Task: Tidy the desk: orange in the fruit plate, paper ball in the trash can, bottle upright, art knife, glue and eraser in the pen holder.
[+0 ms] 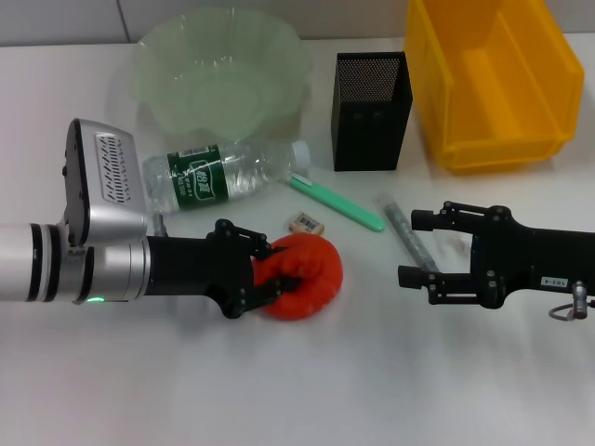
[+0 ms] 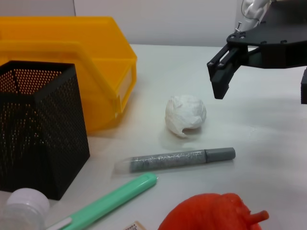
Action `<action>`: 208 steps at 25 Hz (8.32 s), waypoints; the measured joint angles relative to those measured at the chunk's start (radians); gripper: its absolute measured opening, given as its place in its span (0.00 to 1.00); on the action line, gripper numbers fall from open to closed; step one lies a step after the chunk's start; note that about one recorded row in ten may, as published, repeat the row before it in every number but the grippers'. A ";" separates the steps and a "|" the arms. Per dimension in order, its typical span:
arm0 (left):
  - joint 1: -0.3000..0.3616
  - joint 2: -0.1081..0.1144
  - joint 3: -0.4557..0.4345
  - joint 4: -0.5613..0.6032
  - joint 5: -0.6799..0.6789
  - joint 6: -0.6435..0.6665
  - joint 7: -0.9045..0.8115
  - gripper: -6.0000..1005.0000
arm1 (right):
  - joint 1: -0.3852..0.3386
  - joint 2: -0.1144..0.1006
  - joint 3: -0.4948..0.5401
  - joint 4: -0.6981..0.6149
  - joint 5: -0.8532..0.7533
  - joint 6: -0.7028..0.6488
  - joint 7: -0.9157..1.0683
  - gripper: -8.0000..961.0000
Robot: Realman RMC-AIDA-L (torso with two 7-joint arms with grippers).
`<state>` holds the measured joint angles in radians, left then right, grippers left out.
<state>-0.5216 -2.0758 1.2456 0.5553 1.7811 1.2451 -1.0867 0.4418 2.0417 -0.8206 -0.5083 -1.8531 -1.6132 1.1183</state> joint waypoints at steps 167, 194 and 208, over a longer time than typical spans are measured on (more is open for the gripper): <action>0.165 0.082 -0.022 -0.073 -0.281 0.248 0.087 0.75 | 0.498 -0.034 -0.138 -0.538 -0.951 -0.234 1.039 0.77; 0.162 0.080 -0.023 -0.071 -0.284 0.240 0.086 0.75 | 0.413 0.039 -0.326 -0.412 -0.995 0.098 1.038 0.76; 0.159 0.080 -0.023 -0.071 -0.284 0.236 0.087 0.75 | 0.417 0.040 -0.350 -0.394 -0.994 0.105 1.036 0.72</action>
<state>-0.3622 -1.9957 1.2226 0.4847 1.4971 1.4808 -1.0002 0.8584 2.0816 -1.1705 -0.9026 -2.8474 -1.5078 2.1544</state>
